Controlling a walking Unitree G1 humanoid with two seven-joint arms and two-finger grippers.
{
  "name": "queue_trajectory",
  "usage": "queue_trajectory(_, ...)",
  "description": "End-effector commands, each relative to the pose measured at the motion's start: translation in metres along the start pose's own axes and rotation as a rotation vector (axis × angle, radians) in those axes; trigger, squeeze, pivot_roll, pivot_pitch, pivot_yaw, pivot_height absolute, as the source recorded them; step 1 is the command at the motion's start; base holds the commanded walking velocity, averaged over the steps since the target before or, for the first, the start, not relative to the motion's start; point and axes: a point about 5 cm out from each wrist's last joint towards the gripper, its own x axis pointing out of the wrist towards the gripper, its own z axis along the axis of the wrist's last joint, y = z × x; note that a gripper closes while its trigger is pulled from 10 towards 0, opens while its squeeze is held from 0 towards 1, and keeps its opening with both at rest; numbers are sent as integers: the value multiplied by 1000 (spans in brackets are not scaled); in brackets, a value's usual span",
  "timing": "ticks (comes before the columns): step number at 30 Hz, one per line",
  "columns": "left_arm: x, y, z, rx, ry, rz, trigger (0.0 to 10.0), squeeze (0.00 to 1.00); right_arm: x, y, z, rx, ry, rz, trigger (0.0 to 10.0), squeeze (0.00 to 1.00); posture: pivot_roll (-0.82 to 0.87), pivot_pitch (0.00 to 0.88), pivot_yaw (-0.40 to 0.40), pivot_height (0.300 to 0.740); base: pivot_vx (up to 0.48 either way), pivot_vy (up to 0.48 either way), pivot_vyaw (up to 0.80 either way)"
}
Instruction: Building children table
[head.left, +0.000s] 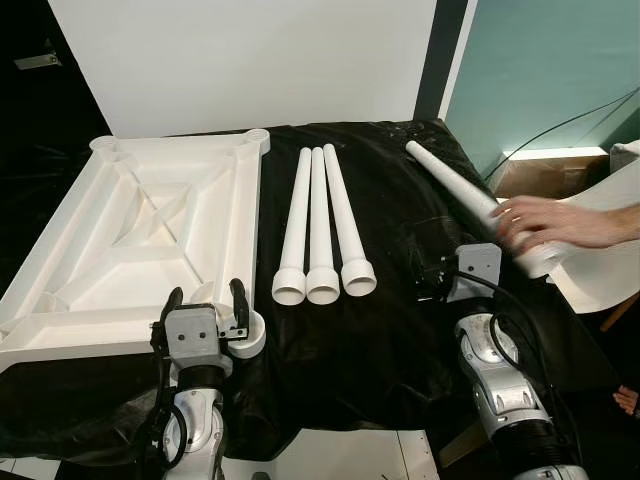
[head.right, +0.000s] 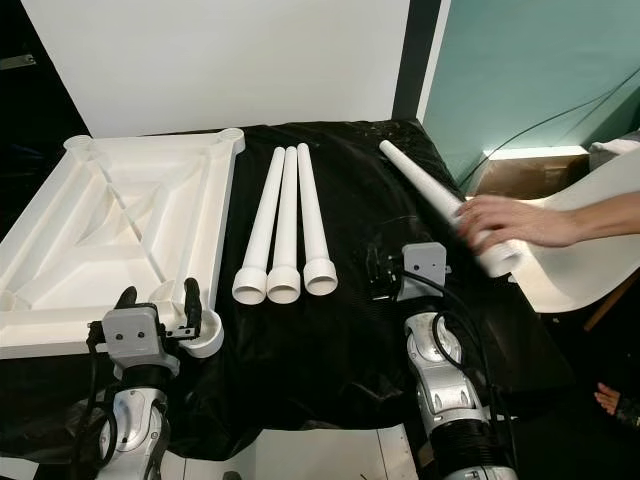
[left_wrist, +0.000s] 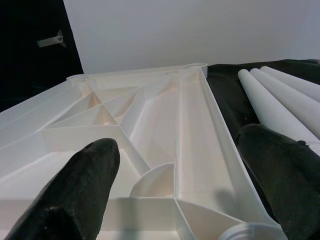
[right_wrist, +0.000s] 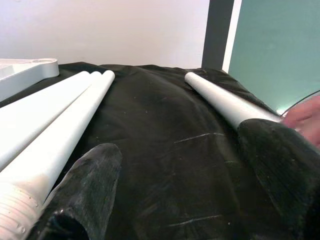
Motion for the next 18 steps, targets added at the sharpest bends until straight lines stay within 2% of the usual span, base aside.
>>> queue_trajectory(1,-1,-1,-1,-21,7,95,10000,0,2,1,-1,-4,7,-3,10000,0,45,0,-15,740,0,0,0)
queue_trajectory(6,-1,-2,-1,-21,6,97,10000,0,4,2,0,-3,2,2,10000,0,47,0,-20,740,0,0,0)
queue_trajectory(10,-2,-2,0,-21,3,104,10000,0,11,5,5,1,-16,16,10000,0,66,0,-37,740,0,0,0)
queue_trajectory(18,-5,-1,-1,-21,5,119,10000,0,18,1,6,-4,-18,5,10000,0,68,0,-41,740,0,0,0)
